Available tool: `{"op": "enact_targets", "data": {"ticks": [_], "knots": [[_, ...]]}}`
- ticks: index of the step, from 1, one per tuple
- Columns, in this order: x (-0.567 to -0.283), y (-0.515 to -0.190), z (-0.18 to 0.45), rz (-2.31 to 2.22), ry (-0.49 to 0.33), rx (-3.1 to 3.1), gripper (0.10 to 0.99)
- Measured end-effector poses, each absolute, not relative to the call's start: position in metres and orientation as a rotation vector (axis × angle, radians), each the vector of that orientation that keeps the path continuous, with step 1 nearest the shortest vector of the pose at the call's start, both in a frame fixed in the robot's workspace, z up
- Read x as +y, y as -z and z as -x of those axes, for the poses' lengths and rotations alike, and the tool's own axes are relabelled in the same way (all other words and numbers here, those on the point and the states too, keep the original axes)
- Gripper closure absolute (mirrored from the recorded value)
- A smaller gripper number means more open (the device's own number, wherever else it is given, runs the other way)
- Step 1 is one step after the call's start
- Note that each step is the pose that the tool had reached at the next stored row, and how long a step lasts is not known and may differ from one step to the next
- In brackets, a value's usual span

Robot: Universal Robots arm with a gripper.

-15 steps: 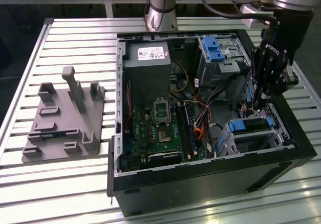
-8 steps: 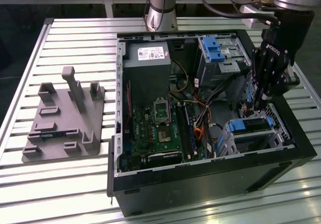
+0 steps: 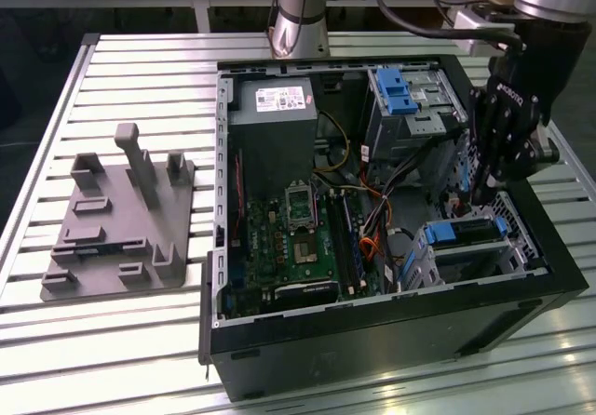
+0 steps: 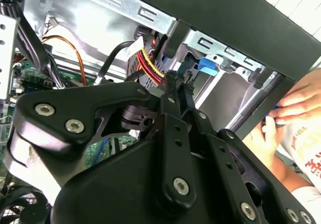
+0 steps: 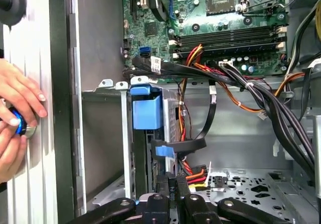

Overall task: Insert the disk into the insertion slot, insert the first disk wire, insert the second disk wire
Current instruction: 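Insert the first disk wire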

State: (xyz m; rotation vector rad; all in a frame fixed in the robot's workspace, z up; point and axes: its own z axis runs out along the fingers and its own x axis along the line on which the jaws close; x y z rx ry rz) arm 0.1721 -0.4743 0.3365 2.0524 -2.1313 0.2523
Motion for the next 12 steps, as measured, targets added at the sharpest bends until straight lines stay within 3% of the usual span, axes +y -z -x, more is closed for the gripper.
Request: {"op": "enact_targets", "data": {"ticks": [12], "knots": [[-0.491, -0.337, -0.169, -2.109, -0.148, -2.185, 0.910]]}}
